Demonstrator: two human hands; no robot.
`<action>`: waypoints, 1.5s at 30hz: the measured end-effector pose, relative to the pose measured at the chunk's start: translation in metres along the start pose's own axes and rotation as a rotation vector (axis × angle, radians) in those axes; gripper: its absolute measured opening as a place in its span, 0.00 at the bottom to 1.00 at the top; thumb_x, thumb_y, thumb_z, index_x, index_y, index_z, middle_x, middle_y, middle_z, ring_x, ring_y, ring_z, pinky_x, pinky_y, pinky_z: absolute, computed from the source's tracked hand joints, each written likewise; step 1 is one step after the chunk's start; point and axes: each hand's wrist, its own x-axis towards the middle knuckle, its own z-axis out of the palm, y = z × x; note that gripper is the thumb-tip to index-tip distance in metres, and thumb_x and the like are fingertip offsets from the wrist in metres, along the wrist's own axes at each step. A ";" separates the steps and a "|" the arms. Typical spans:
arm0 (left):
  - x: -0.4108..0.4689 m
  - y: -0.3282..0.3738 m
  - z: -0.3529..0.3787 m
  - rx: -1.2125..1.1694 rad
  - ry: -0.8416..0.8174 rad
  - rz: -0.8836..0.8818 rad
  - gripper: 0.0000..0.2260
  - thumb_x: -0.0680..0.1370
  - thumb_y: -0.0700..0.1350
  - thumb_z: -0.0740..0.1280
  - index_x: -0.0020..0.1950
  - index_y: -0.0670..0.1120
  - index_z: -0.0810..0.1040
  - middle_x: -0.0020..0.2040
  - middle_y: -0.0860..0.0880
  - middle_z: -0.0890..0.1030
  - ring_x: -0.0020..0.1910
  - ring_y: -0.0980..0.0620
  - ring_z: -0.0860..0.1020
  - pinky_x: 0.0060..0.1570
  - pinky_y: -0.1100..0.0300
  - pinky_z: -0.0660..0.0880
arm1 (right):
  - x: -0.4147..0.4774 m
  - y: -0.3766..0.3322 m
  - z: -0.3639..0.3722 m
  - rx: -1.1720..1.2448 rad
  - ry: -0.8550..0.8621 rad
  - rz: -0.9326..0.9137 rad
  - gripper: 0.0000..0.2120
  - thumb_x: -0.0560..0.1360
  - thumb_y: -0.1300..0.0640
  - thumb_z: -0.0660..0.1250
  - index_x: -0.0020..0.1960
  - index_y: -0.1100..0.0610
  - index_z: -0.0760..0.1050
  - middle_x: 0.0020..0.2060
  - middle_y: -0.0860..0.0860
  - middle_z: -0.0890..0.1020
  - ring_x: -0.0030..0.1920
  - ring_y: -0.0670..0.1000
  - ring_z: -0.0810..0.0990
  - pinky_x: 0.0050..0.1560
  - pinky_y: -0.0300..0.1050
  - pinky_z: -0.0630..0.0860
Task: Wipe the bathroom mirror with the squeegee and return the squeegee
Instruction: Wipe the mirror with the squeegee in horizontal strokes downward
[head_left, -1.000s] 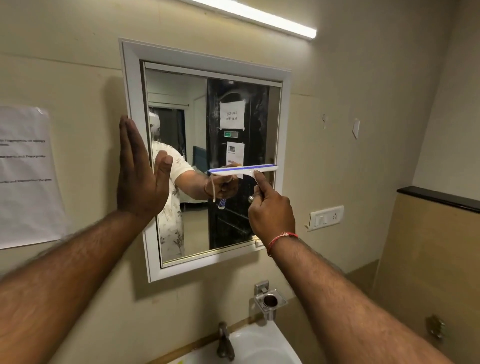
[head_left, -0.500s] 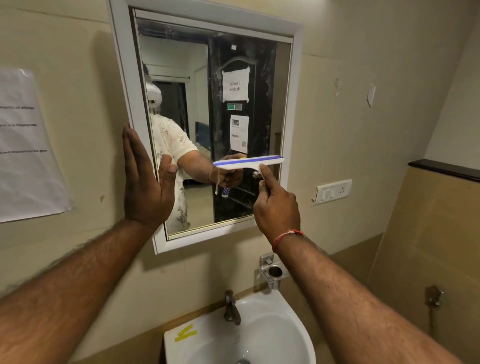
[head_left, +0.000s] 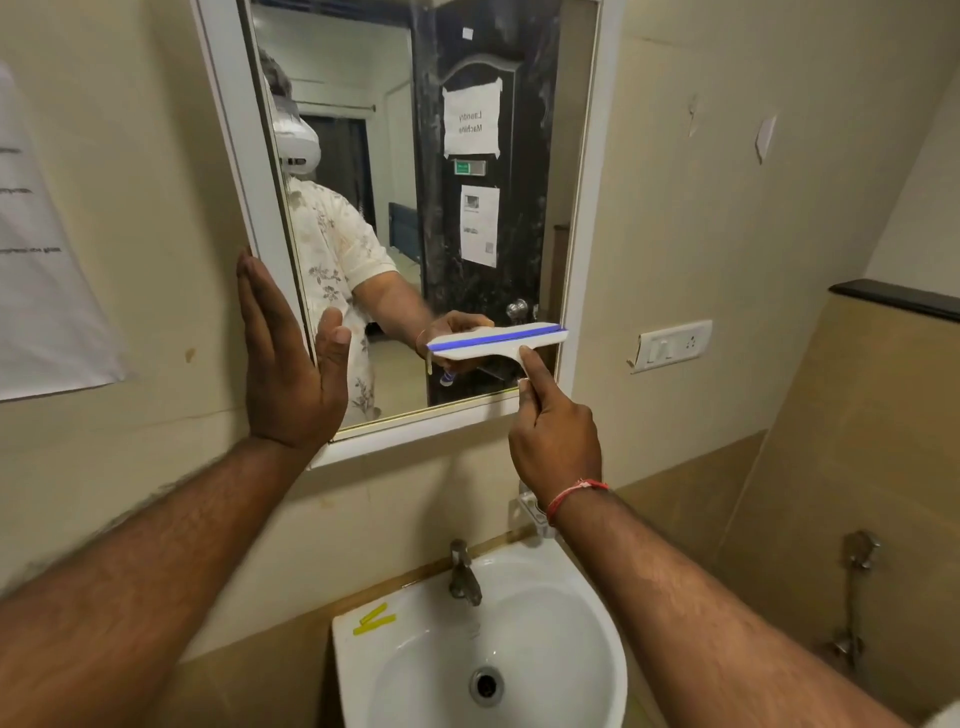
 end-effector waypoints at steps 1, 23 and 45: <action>-0.002 0.000 0.000 0.003 0.001 -0.002 0.37 0.89 0.46 0.64 0.87 0.33 0.45 0.88 0.35 0.47 0.89 0.43 0.48 0.86 0.54 0.50 | -0.001 0.001 0.001 0.004 -0.002 0.002 0.24 0.89 0.48 0.60 0.83 0.34 0.62 0.41 0.46 0.84 0.37 0.50 0.83 0.43 0.50 0.88; -0.016 -0.010 0.001 -0.011 -0.028 0.017 0.37 0.88 0.44 0.65 0.86 0.32 0.45 0.87 0.40 0.47 0.89 0.41 0.48 0.87 0.50 0.51 | -0.029 0.036 0.016 -0.132 -0.098 0.072 0.24 0.89 0.46 0.56 0.82 0.31 0.59 0.37 0.50 0.82 0.35 0.51 0.81 0.40 0.55 0.86; -0.018 -0.015 -0.019 0.147 -0.239 0.002 0.45 0.87 0.60 0.62 0.87 0.42 0.34 0.89 0.43 0.37 0.88 0.49 0.40 0.86 0.46 0.54 | -0.007 -0.017 -0.027 0.026 -0.036 0.027 0.21 0.88 0.44 0.57 0.80 0.33 0.67 0.40 0.47 0.84 0.38 0.50 0.82 0.43 0.53 0.85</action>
